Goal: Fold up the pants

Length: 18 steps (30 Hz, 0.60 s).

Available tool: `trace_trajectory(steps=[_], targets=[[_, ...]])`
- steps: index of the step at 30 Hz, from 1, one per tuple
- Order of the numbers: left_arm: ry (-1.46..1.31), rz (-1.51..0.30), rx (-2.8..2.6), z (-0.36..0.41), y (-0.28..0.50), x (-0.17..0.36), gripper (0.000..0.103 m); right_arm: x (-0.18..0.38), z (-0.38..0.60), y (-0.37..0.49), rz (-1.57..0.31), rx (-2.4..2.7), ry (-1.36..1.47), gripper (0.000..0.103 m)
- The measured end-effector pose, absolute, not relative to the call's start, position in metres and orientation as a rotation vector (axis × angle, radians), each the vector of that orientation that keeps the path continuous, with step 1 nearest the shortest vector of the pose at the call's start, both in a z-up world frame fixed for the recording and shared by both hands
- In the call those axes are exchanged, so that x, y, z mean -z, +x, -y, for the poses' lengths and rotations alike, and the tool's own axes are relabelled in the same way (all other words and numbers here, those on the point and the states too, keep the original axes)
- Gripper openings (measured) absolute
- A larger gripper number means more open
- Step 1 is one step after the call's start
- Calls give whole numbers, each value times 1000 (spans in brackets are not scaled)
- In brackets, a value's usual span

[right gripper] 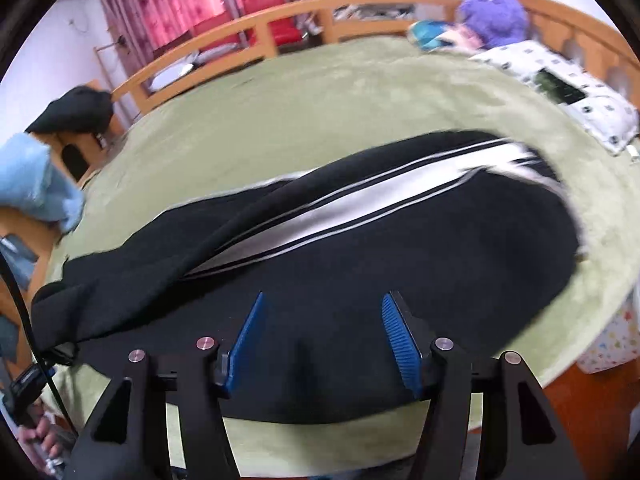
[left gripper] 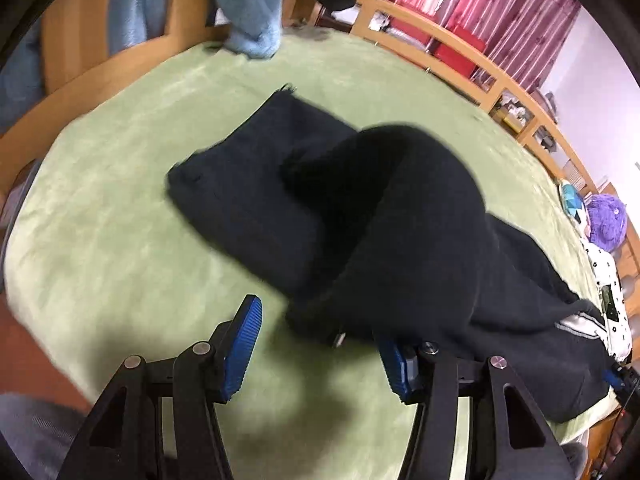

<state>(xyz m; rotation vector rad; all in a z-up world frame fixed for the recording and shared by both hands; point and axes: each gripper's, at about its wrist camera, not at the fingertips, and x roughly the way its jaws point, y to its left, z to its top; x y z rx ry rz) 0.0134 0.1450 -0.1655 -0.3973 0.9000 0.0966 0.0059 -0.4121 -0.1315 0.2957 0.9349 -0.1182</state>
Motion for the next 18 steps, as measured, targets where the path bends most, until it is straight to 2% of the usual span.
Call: trace_trajectory(steps=[2, 3, 4, 10, 16, 18], targets=[[-377, -868, -76, -140, 25, 157, 14, 139, 397, 15, -958, 103, 300, 60], [-373, -858, -66, -139, 30, 151, 16, 141, 393, 18, -966, 97, 300, 59], [-383, -833, -49, -144, 32, 142, 11, 143, 387, 22, -972, 92, 300, 59], [-358, -670, 7, -167, 55, 65, 8, 154, 380, 35, -986, 87, 327, 60], [-377, -664, 32, -159, 119, 31, 9, 157, 395, 43, -982, 111, 366, 60], [-362, -747, -24, -152, 155, 36, 22, 159, 400, 44, -980, 135, 359, 60]])
